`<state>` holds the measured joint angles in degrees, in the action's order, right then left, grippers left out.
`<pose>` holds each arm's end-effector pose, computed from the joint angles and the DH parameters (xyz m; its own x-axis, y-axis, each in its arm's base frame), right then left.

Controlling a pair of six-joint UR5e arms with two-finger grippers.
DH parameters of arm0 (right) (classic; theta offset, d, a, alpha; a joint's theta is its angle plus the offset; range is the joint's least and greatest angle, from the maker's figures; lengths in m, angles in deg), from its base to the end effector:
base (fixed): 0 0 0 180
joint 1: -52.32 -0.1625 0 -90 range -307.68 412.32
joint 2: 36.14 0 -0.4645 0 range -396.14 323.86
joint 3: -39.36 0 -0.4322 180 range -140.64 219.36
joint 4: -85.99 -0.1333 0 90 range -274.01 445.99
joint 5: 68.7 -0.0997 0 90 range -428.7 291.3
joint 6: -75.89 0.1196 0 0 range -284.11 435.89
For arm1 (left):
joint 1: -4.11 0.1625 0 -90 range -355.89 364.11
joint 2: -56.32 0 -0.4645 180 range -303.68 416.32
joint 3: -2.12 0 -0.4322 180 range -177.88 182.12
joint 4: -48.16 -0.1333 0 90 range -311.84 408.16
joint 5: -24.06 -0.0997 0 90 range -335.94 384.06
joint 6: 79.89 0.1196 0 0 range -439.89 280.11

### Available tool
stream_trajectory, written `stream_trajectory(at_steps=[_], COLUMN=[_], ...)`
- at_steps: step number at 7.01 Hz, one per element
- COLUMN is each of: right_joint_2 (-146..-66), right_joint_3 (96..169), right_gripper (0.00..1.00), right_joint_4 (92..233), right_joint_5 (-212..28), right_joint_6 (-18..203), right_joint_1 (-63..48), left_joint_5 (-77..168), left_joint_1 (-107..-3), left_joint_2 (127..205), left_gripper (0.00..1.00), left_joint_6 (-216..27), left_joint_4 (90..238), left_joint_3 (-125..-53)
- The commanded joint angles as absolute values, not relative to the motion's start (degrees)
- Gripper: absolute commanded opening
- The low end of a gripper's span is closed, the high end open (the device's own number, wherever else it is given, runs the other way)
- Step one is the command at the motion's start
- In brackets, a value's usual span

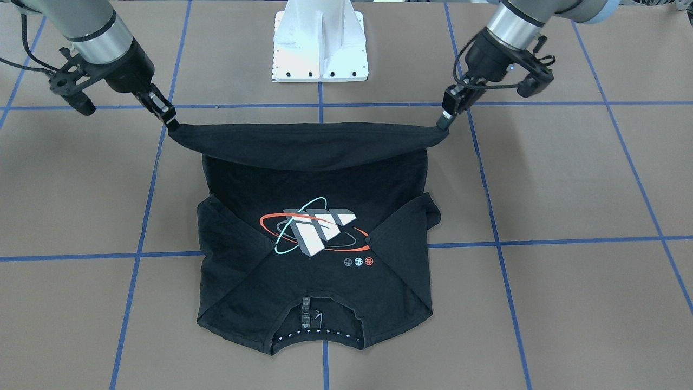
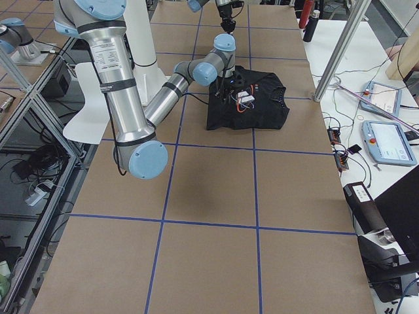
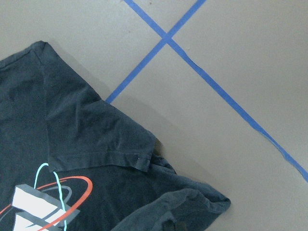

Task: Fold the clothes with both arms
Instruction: 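Lift the hem with both grippers and fold it toward the collar, then lay the hem down near the collar and open both grippers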

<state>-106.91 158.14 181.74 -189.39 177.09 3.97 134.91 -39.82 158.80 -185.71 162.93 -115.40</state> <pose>-0.3348 -0.4852 0.2889 0.4020 0.7033 0.5863 -0.5021 0.7048 -0.5012 0.3512 -0.4643 0.2957 0.1818 -0.5289 -0.8290 0.4844 0.7818 -0.3926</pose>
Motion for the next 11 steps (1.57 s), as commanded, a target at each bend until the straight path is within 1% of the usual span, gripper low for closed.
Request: stream_trajectory(at_steps=[1,2,4,5,7,10,11], right_joint_2=[-98.3,-95.4,-90.2,-88.8,-88.3,-85.4,-85.0], right_joint_3=[147.6,142.3,133.3,129.5,120.9,115.4,114.1], right_gripper=[0.0,0.0,0.0,0.0,0.0,0.0,0.0], right_joint_4=[182.5,182.0,181.6,179.1,169.0,166.8,166.2], right_joint_5=[-188.9,-188.6,-188.4,-187.8,-187.4,-184.5,-183.7], right_joint_6=[173.1,171.4,166.9,166.9,167.1,166.9,166.9], right_joint_1=[0.8,0.2,-1.0,-1.0,-0.6,-0.1,-0.1], left_joint_5=[134.8,134.9,134.7,134.6,134.5,133.0,133.0], left_joint_1=[-43.0,-45.9,-47.8,-47.8,-47.7,-47.4,-47.3], left_joint_2=[166.1,169.9,174.7,177.8,180.4,181.7,181.7], left_gripper=[0.0,0.0,0.0,0.0,0.0,0.0,0.07], left_joint_6=[-184.7,-184.1,-183.9,-184.0,-184.0,-183.9,-183.9], left_joint_4=[163.6,164.5,171.6,173.2,182.0,185.2,185.4], left_joint_3=[-105.7,-98.6,-87.6,-82.9,-73.0,-67.1,-66.5])
